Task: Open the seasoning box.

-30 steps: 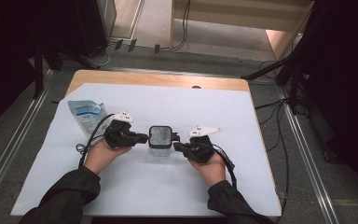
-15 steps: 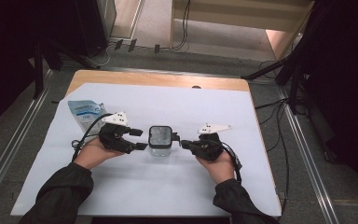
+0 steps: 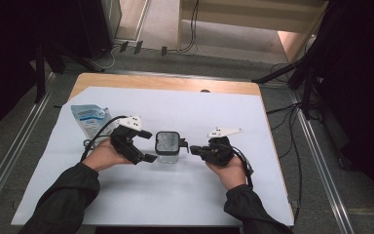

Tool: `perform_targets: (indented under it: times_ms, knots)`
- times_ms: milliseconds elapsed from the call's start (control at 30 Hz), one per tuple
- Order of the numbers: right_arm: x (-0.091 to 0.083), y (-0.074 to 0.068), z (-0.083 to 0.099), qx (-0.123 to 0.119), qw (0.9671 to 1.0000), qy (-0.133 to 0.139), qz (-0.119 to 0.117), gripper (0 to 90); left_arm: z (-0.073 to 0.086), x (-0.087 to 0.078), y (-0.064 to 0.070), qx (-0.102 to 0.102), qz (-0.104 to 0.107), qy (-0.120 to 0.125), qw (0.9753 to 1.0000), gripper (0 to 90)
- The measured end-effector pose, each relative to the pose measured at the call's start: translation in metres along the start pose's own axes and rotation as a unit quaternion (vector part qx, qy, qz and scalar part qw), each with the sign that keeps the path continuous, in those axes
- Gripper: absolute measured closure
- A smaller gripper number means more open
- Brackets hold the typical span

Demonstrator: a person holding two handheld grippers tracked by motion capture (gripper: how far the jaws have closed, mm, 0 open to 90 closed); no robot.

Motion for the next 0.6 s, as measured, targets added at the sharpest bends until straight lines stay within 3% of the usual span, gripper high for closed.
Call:
perform_targets:
  times_ms: [167, 233, 600]
  knots:
    - [0.004, 0.003, 0.0, 0.004, 1.0, -0.005, -0.005, 90.0, -0.003, 0.004, -0.008, 0.006, -0.005, 0.003, 1.0, 0.3]
    - [0.007, 0.003, 0.0, 0.004, 1.0, -0.007, -0.003, 90.0, -0.004, 0.007, -0.009, 0.003, 0.003, 0.012, 0.9999, 0.0]
    - [0.01, 0.006, -0.001, 0.009, 0.9999, -0.008, -0.002, 90.0, -0.002, 0.024, -0.01, 0.013, 0.002, 0.008, 0.9999, 0.0]
Point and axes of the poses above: each handheld gripper's, and its own axes: x roughly forward along the jaws, z roughly out of its underside, y roughly to its right, the point moved 3 cm from there along x, roughly forward along the jaws
